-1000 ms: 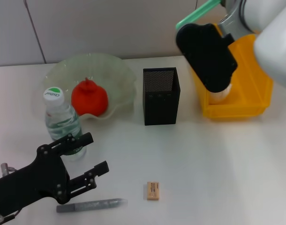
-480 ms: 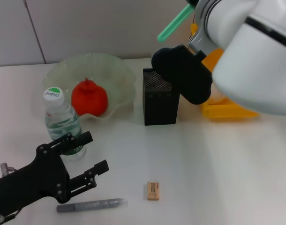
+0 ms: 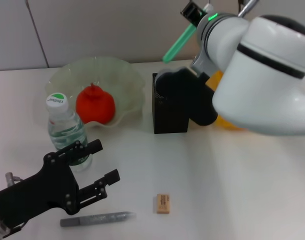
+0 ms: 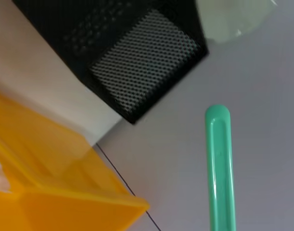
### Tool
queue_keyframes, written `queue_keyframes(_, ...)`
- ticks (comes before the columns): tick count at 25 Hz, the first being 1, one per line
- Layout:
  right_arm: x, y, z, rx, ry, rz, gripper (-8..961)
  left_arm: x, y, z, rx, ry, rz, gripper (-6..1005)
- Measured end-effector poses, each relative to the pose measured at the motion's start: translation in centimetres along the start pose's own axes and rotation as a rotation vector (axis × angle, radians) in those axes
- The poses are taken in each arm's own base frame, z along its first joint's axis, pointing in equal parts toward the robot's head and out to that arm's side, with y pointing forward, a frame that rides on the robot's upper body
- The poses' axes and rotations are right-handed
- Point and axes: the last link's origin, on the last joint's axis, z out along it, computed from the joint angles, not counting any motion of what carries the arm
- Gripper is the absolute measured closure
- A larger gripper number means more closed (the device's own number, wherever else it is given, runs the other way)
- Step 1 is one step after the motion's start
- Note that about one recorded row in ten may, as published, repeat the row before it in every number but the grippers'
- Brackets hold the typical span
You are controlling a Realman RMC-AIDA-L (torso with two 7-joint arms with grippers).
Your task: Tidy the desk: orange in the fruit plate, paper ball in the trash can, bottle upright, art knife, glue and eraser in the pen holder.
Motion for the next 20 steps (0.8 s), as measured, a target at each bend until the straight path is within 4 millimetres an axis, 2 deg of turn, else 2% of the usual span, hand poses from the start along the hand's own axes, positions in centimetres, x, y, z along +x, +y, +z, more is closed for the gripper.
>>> queue_keyframes(10,-2.1,0.6,0.5,-0.016,-0.018,-0.053,741,-0.2,0.1,0.1,0.001,-0.003,-0.006,276)
queue_keyframes(20,-3.2,0.8,0.5,-0.014,-0.026,-0.078,736,-0.3,0.2,-0.1,0.005,-0.003,-0.004,276)
